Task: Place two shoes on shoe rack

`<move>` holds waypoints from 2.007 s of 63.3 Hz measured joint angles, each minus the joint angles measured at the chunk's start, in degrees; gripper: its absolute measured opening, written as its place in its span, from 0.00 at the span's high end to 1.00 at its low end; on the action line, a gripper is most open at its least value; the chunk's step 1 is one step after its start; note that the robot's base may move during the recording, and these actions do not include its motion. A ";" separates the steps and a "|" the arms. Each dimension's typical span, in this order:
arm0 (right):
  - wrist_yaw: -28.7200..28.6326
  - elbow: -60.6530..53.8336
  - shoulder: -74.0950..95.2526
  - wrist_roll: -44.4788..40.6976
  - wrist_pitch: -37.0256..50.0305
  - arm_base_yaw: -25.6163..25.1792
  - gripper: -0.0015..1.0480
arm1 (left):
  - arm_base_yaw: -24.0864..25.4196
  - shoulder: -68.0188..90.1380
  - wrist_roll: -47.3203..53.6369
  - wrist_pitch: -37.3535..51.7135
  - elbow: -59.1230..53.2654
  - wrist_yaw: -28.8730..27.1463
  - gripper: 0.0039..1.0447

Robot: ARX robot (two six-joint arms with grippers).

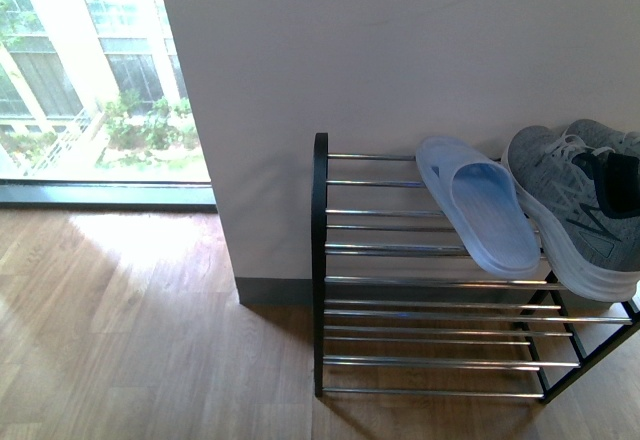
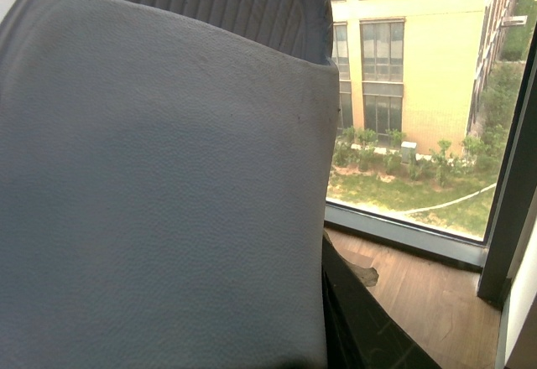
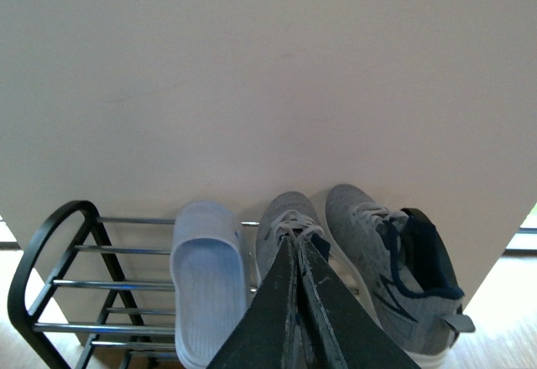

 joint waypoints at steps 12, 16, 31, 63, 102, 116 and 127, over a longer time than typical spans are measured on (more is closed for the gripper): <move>0.02 -4.28 -3.98 0.00 -0.33 0.02 0.98 | 0.00 0.00 0.00 0.00 0.00 0.02 0.98; 0.02 -4.90 -6.78 0.00 -2.14 0.02 0.98 | 0.00 0.00 0.00 0.00 0.00 0.00 0.98; 0.04 -6.58 -16.26 0.00 -9.86 0.04 0.98 | 0.00 0.00 0.00 0.00 0.00 0.02 0.98; 0.04 -6.91 -34.42 0.00 -26.03 0.04 0.98 | 0.00 0.00 0.00 0.00 0.00 0.02 0.98; 0.04 -6.91 -48.09 0.00 -39.26 0.04 0.98 | 0.00 0.00 0.00 0.00 0.00 0.02 0.98; 0.04 -6.91 -51.98 0.00 -43.17 0.04 0.98 | 0.00 0.00 0.00 0.00 0.00 0.02 0.98; 0.04 -6.91 -62.01 0.02 -53.81 0.07 0.98 | 0.00 0.00 0.00 0.00 0.00 0.00 0.98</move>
